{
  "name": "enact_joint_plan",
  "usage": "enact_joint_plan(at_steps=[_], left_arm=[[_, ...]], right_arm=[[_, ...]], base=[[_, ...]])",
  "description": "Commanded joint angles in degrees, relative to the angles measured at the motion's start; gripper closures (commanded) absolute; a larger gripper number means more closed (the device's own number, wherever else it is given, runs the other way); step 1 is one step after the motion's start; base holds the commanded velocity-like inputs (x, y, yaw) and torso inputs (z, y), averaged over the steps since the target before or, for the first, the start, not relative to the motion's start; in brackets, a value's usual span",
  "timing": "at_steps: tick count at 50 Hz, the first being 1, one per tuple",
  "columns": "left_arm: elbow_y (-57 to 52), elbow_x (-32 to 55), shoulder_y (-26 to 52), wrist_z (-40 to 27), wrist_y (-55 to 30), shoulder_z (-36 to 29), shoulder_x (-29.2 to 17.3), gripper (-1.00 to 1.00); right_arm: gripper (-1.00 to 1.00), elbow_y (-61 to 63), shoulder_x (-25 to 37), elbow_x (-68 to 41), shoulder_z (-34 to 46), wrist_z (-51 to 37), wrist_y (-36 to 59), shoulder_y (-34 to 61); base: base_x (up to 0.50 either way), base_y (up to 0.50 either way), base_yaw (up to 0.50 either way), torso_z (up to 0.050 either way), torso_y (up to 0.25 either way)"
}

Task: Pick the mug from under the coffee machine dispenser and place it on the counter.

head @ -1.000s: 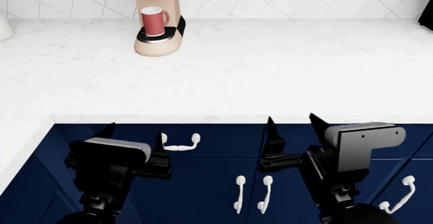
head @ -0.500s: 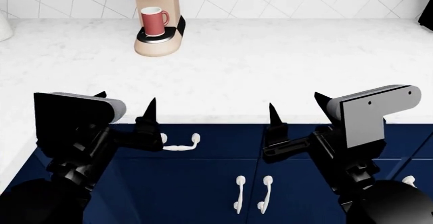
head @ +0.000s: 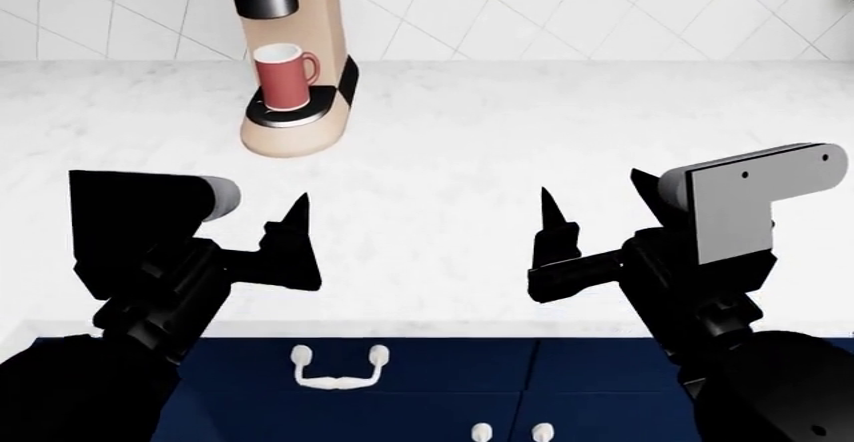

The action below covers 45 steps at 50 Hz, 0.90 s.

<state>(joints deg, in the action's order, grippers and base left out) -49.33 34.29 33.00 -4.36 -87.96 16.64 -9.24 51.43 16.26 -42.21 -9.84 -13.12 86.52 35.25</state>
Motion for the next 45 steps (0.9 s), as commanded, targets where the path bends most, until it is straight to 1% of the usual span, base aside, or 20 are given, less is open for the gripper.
enact_joint_plan(at_steps=[1,3,8,15,25,29,31,34,35,37,39,45], left_arm=[[-0.6,3.8,-0.5,-2.9,-1.5,2.1,0.2,-1.00],[-0.5,4.3,-0.3,-4.0,-1.4,1.7,-0.3,-1.00],[-1.0,5.2,-1.0,-6.7,-1.3,1.1,-0.4,-1.00],[-0.7,7.2,-1.0,-8.8,-1.1,1.0,-1.4,-1.00],[-1.0,14.7,-0.8,-13.9,-1.5,3.3,-2.8,-1.00],[-0.9,16.0,-1.2,-15.2,-1.0,3.4,-3.4,-1.00],[-0.8,16.3,-1.5,-15.6,-0.4,3.0,-3.8,-1.00],[-0.8,16.4,-1.9,-16.2,0.0,3.0,-4.5,-1.00],[-0.5,16.4,-2.2,-16.2,0.4,3.1,-4.5,-1.00],[0.3,15.5,-3.6,-16.1,2.2,1.9,-5.2,-1.00],[0.9,15.0,-3.5,-16.2,3.1,1.4,-5.6,-1.00],[6.1,10.7,-3.5,-15.3,8.9,-2.8,-7.3,-1.00]], right_arm=[[-1.00,0.8,0.9,-8.3,-3.0,-5.7,3.3,1.6],[-1.00,0.6,0.9,-12.7,-5.3,-7.8,3.2,1.4],[-1.00,0.6,2.8,-20.8,-7.9,-13.4,3.1,0.7],[-1.00,0.0,4.2,-27.0,-8.2,-18.7,2.7,0.6],[-1.00,-1.1,6.5,-38.0,-8.6,-28.4,1.6,0.8],[-1.00,-0.7,7.3,-38.5,-7.5,-28.6,0.5,0.6],[-1.00,-0.4,7.6,-37.5,-6.8,-27.5,-0.3,0.0],[-1.00,-1.2,8.3,-40.6,-6.8,-29.8,0.0,0.1],[-1.00,-0.6,8.8,-40.2,-5.7,-29.6,0.4,0.0],[-1.00,-1.0,8.8,-41.6,-5.9,-30.8,-0.2,-0.4],[-1.00,-1.1,9.0,-41.8,-5.9,-31.1,-0.6,-1.1],[-1.00,-0.6,9.3,-40.0,-5.9,-29.5,-2.4,-2.7]], base=[[0.50,0.00,0.00,0.049,0.021],[0.50,0.00,0.00,0.049,0.021],[0.50,0.00,0.00,0.049,0.022],[0.50,0.00,0.00,0.046,0.021],[0.50,0.00,0.00,0.044,0.021],[0.50,0.00,0.00,0.044,0.021],[0.00,0.00,0.00,0.044,0.021],[0.00,0.00,0.00,0.043,0.021],[0.00,0.00,0.00,0.043,0.021],[0.00,0.00,0.00,0.043,0.022],[0.00,0.00,0.00,0.043,0.021],[0.00,0.00,0.00,0.041,0.021]])
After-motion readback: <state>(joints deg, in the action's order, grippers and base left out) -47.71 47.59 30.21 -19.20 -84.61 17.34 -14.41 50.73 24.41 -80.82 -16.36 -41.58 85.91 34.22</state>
